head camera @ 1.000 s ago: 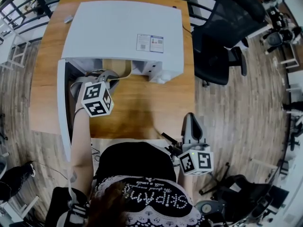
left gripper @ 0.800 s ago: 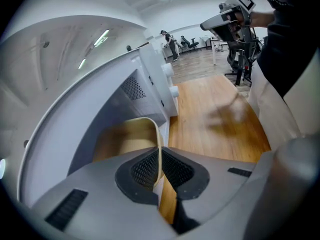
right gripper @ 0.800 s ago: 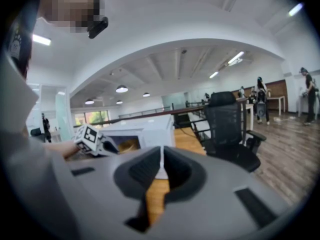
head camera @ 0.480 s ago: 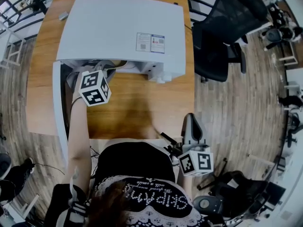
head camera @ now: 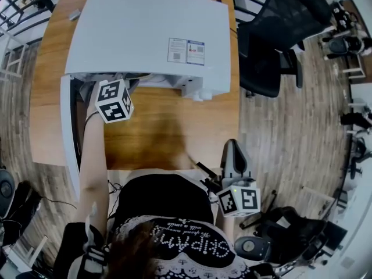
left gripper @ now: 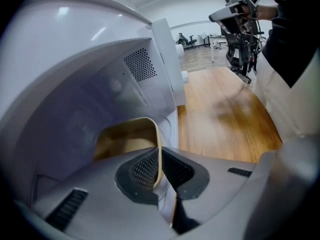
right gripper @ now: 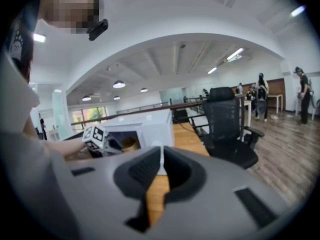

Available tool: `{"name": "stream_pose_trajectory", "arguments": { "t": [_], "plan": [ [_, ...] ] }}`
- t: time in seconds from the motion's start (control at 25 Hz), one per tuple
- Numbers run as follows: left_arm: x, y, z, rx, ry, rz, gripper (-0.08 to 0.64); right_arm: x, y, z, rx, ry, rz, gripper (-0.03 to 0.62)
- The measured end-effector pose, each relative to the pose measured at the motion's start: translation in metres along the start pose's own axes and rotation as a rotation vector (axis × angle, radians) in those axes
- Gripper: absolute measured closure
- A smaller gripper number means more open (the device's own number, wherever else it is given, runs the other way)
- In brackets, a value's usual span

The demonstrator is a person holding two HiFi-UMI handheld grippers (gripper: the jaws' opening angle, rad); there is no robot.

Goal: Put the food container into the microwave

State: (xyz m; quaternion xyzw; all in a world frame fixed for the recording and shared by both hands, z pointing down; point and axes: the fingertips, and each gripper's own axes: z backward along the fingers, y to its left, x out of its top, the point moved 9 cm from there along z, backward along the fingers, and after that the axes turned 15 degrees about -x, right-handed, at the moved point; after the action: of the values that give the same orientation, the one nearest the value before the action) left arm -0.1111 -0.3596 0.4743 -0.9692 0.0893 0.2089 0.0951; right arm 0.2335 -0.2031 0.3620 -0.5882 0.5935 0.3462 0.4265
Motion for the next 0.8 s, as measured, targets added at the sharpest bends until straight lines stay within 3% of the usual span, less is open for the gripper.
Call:
{"name": "stream_pose_trajectory", "arguments": {
  "t": [0.8],
  "plan": [
    [-0.005,0.003,-0.013,-0.022,-0.028,0.031,0.515,0.0,0.004,-0.008,0.01,0.021,0.006,0.554]
  ]
}}
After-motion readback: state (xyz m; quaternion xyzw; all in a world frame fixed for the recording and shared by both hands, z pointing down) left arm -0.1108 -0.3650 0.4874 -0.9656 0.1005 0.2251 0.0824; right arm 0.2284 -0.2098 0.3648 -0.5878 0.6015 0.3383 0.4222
